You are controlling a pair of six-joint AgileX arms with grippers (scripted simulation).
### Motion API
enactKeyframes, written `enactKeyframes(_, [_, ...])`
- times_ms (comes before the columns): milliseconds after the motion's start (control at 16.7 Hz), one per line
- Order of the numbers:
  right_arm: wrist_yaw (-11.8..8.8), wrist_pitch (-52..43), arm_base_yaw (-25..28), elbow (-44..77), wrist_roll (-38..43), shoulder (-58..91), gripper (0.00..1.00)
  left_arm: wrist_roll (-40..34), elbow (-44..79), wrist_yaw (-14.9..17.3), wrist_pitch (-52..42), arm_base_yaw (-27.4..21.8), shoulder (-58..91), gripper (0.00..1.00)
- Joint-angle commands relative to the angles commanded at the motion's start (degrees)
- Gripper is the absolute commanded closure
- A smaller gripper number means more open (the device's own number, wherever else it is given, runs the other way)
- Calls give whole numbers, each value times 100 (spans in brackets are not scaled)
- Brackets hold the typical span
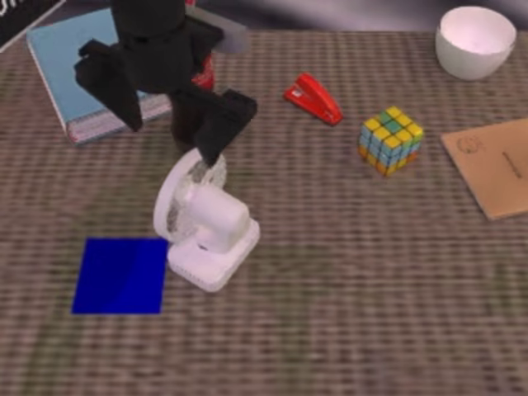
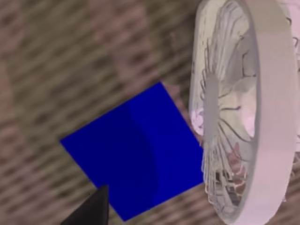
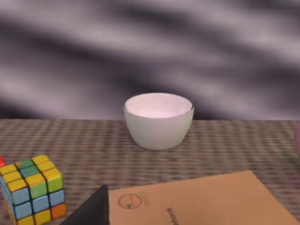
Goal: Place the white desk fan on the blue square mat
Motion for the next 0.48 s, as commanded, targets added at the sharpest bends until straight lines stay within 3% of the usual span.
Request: enactKeyframes(480, [0, 0, 0, 0, 0, 0, 0, 18, -218, -1, 207, 2, 7, 0])
